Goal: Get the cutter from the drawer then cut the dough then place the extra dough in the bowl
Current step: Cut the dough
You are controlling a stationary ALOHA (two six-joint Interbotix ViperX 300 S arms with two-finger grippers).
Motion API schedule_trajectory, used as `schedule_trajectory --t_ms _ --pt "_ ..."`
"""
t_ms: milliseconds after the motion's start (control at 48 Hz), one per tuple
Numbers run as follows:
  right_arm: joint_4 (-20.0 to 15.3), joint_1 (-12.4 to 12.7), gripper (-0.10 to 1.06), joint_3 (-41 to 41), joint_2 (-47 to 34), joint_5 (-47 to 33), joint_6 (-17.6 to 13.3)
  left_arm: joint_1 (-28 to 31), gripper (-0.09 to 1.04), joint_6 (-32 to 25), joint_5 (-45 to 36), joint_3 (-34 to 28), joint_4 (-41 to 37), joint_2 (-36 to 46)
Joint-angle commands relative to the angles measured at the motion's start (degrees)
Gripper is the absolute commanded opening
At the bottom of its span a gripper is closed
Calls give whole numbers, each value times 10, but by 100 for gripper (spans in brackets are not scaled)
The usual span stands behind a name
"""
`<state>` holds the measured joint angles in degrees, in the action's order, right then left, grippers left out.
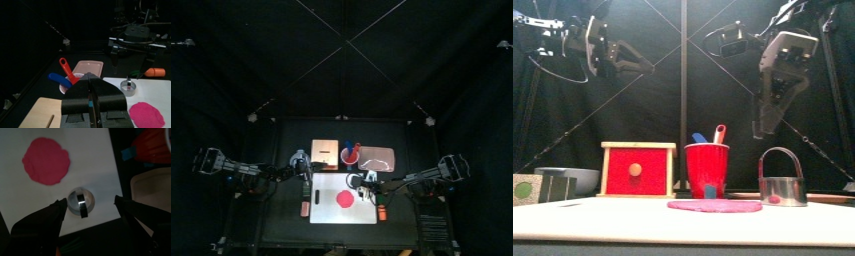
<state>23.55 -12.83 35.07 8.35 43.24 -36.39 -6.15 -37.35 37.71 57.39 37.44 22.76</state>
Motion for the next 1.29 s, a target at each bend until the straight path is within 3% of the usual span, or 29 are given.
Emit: schedule_trajectory --t_ms 21,146,312,792,1062,1292 --pt "-11 -13 103 1 11 -3 25 -3 31 15 11 -3 -4 -2" --pt "-18 -13 103 11 2 -10 57 -3 30 18 17 -6 -14 -11" --pt "-24 -11 103 15 -13 -29 78 -3 30 20 24 -13 -19 -27" --pt "-20 21 100 18 -33 -46 82 -3 30 21 34 -11 -18 -53" --pt "-32 28 85 15 -40 -47 101 -3 30 21 34 -6 -13 -52" --pt "-36 25 67 12 -41 -45 100 -3 30 21 33 -2 -3 -53"
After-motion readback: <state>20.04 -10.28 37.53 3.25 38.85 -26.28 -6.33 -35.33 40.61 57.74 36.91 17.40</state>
